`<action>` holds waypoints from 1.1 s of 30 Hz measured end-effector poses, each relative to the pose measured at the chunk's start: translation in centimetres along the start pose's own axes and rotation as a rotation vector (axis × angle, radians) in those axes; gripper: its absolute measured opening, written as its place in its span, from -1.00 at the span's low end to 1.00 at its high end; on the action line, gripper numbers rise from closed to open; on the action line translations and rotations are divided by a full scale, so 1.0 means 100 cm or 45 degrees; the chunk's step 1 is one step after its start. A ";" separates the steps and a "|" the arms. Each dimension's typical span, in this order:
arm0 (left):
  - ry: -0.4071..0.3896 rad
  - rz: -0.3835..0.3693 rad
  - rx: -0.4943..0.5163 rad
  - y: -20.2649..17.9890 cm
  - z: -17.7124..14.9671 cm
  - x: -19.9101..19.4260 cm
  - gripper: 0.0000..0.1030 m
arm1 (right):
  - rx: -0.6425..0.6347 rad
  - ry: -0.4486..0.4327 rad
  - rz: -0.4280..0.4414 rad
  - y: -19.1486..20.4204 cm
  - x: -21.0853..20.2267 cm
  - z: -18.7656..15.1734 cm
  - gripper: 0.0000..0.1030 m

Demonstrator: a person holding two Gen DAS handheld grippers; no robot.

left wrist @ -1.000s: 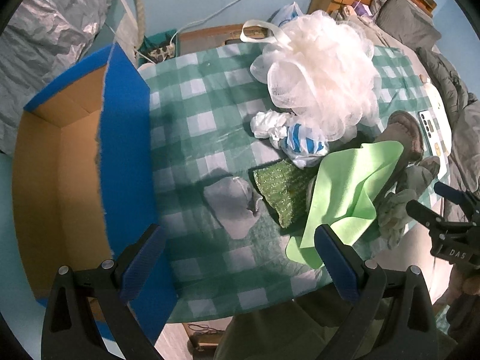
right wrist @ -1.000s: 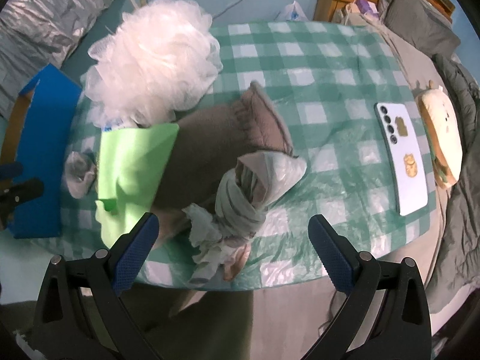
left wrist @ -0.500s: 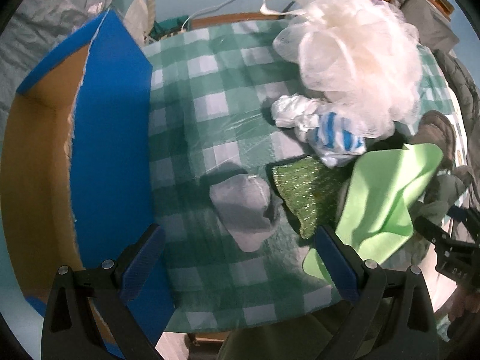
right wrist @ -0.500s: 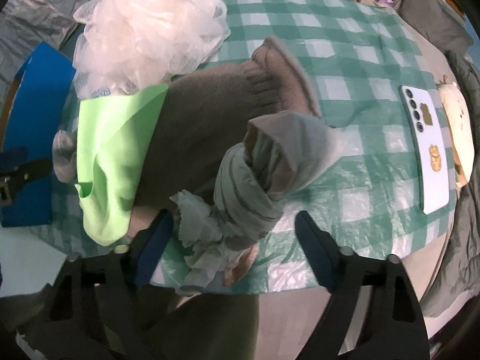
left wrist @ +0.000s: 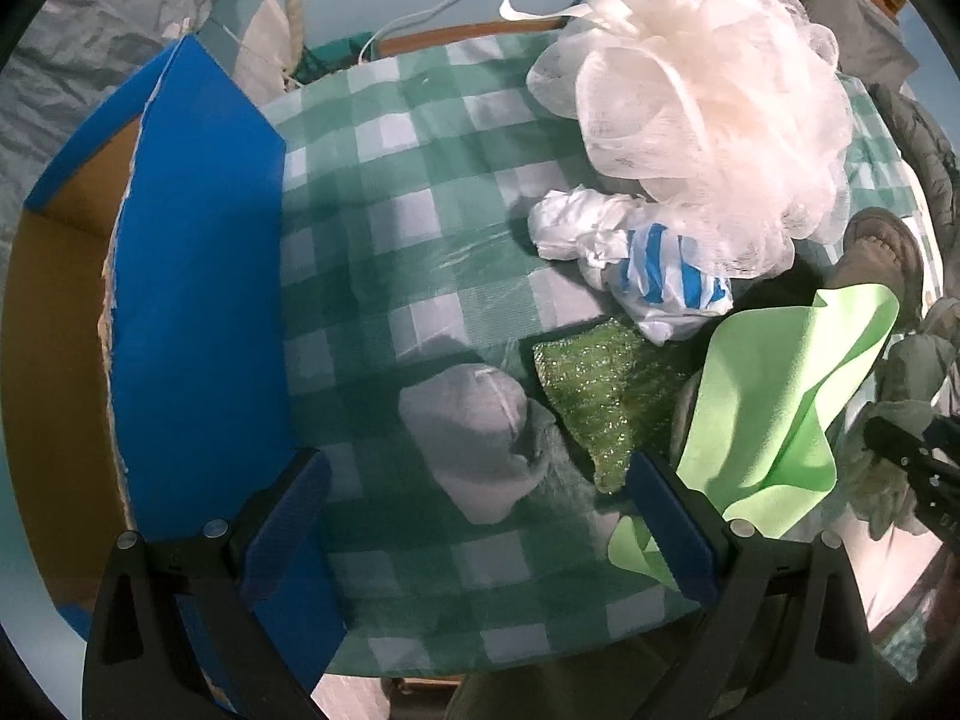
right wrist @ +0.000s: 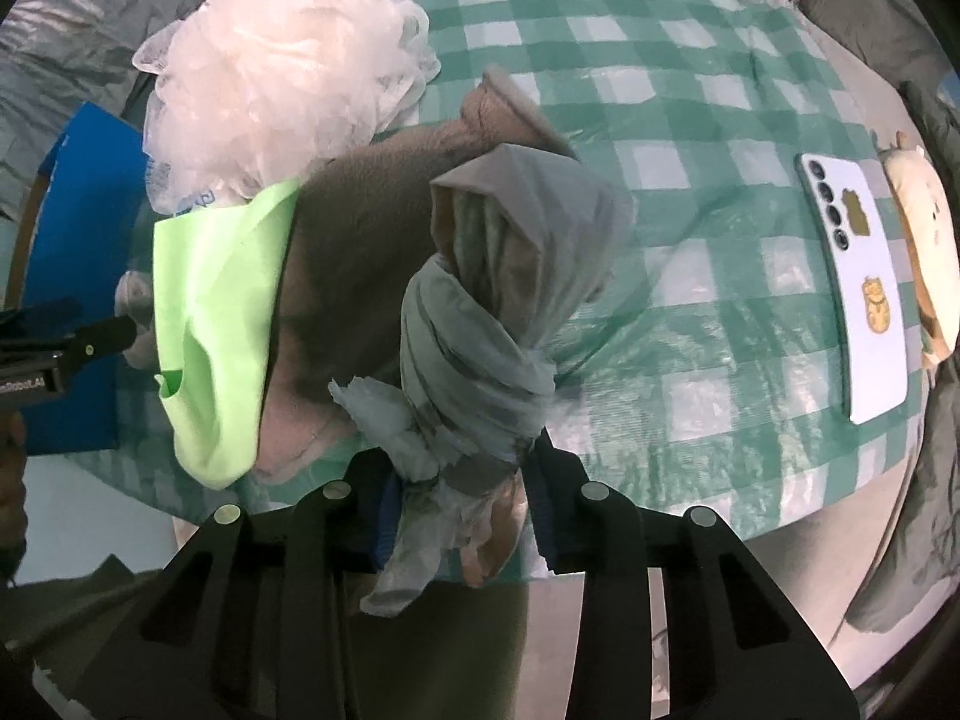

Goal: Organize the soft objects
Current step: 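Lower both grippers, grasp the grey sock with left while right grasps grey bundle, then carry the grey sock with left while right carries grey bundle to the box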

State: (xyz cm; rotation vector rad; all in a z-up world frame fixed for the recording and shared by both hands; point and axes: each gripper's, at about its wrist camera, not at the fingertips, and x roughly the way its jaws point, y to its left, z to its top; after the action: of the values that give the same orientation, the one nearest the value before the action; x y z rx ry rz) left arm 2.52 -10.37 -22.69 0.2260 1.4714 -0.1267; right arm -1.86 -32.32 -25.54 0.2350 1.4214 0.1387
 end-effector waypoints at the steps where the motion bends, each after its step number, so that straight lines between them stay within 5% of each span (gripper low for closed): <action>1: 0.002 0.022 0.006 -0.002 0.001 0.002 0.95 | -0.003 0.000 -0.001 0.000 -0.002 -0.001 -0.32; 10: 0.053 0.025 -0.020 -0.002 0.003 0.027 0.92 | -0.014 -0.040 -0.001 -0.005 -0.031 0.001 -0.32; 14: 0.098 0.037 -0.006 -0.001 0.005 0.039 0.34 | -0.021 -0.060 -0.004 0.002 -0.038 -0.003 -0.32; 20: 0.097 0.028 -0.049 0.008 0.002 0.043 -0.28 | -0.053 -0.085 -0.014 0.019 -0.048 -0.006 -0.32; 23: 0.076 0.016 -0.052 0.014 -0.003 0.037 -0.42 | -0.073 -0.096 -0.021 0.025 -0.054 -0.007 -0.32; 33: -0.024 -0.030 -0.044 0.023 -0.010 -0.006 -0.44 | -0.094 -0.122 -0.012 0.037 -0.062 0.001 -0.32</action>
State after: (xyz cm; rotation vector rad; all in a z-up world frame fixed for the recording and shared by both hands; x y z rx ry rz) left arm 1.98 -7.98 -22.02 0.1790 1.4567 -0.1221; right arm -2.51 -30.21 -18.71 0.1720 1.3197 0.1701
